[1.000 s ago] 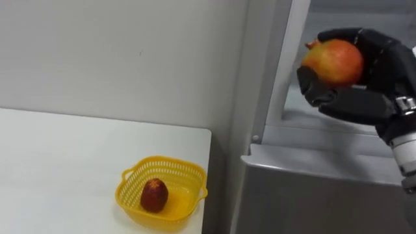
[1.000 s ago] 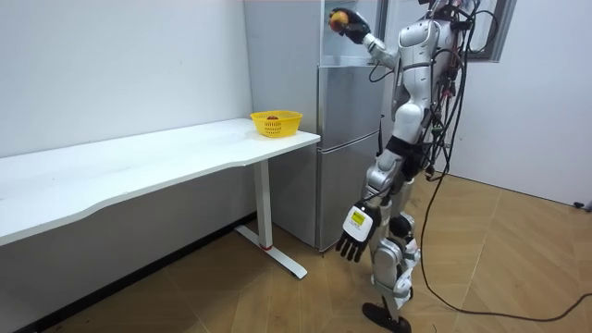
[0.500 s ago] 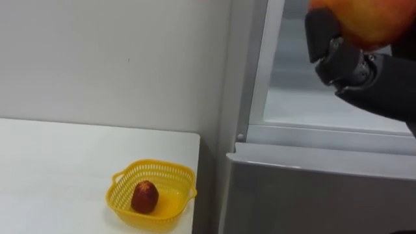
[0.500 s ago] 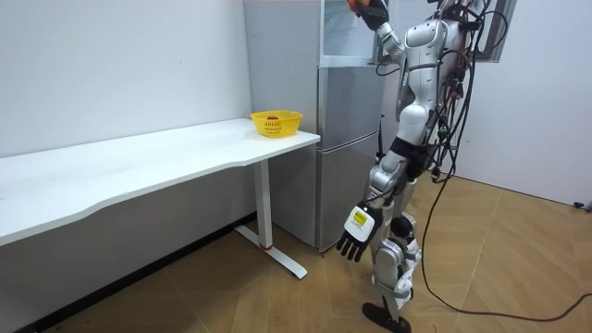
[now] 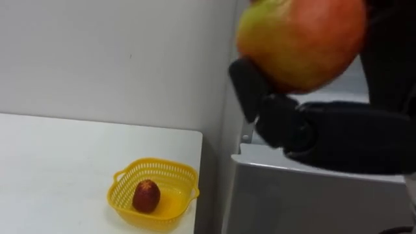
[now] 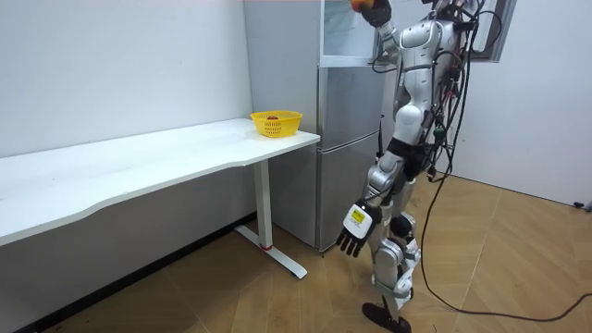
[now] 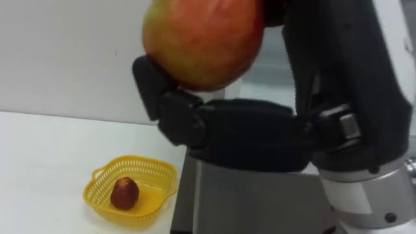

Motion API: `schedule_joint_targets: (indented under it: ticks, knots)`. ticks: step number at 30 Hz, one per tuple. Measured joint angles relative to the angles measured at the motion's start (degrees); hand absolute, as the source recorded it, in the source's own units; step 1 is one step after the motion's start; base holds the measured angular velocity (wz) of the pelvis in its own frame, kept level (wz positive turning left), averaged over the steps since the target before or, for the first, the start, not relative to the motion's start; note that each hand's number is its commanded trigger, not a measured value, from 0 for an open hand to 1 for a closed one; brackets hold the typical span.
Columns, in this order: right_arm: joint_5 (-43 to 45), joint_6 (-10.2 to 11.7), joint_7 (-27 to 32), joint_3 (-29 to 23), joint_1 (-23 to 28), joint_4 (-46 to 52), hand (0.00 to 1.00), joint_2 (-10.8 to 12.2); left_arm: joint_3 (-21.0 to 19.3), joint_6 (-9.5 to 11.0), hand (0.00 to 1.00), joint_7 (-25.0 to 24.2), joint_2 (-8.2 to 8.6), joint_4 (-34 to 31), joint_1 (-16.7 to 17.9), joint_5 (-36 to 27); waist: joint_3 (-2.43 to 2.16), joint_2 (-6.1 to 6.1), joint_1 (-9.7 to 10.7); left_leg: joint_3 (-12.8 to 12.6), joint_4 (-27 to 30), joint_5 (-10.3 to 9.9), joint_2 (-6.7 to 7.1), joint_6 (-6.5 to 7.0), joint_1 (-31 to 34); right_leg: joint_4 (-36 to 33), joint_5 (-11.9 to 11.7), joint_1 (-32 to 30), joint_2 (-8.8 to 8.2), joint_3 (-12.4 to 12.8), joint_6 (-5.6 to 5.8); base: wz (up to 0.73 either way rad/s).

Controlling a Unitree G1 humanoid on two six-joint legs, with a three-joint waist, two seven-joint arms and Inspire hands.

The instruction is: Retrieve from the upper fridge

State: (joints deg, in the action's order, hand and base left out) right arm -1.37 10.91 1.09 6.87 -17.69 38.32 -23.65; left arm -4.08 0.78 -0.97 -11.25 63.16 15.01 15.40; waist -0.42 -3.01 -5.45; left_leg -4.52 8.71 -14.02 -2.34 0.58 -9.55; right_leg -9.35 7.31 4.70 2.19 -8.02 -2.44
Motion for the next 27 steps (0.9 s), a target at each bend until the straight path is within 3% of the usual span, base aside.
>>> schedule_joint_targets:
  ticks: [5, 11, 14, 22, 25, 27]
  knots:
    - [1.79, -0.28, -5.18, 4.99, 0.01, -1.18, 1.0, 1.14, 0.11, 0.1, 0.0, -0.99, -0.64, 0.46, -0.56, -0.07, 0.13, -0.35, -1.92, 0.19, -0.1, 0.0, -0.18, 0.0, 0.06, -0.26, 0.0, 0.0, -0.07, 0.04, 0.0, 0.03]
    - [1.91, -3.37, -10.05, 9.07, 0.93, -2.19, 1.0, 1.67, 1.07, -0.42, 0.0, -1.79, -0.84, 1.27, -0.65, 0.38, 0.26, -1.14, -3.54, 0.65, -0.07, 0.01, 0.01, 0.01, 0.18, -0.19, 0.01, 0.06, -0.08, -0.12, 0.01, 0.03]
    - [3.21, -3.6, -11.94, 10.41, 0.96, -2.2, 1.0, 1.86, 1.07, -0.78, 0.0, -1.95, -0.74, 1.24, -1.21, 0.38, 0.3, -1.37, -4.27, 1.1, -0.05, 0.01, 0.0, 0.01, 0.27, -0.15, 0.01, 0.17, -0.08, -0.77, 0.01, 0.08]
    - [9.65, -4.4, -13.82, 14.4, 0.92, -6.81, 1.0, 3.31, 3.88, -0.86, 0.0, -2.13, -1.13, 1.24, -2.46, 0.31, 0.39, -1.56, -5.72, 2.9, 0.01, 0.03, 0.06, -0.03, 0.37, -0.19, 0.01, 0.6, -0.18, -2.31, 0.02, 0.1]
    - [13.13, -5.08, -13.8, 15.72, 0.92, -9.58, 1.0, 3.35, 4.59, -0.86, 0.0, -2.17, -1.71, 0.98, -2.86, 0.0, 0.81, -2.21, -6.56, 3.33, 0.0, 0.07, 0.01, -0.11, 0.42, -0.17, 0.05, 0.73, -0.11, -2.8, 0.08, 0.09]
    - [14.5, -5.58, -13.83, 17.16, 0.92, -11.31, 1.0, 3.39, 4.82, -0.96, 0.0, -2.21, -1.68, 0.98, -2.97, 0.43, 0.84, -2.61, -7.63, 3.4, 0.01, 0.07, 0.02, -0.11, 0.76, -0.08, 0.05, 0.47, -0.09, -3.01, 0.09, 0.02]
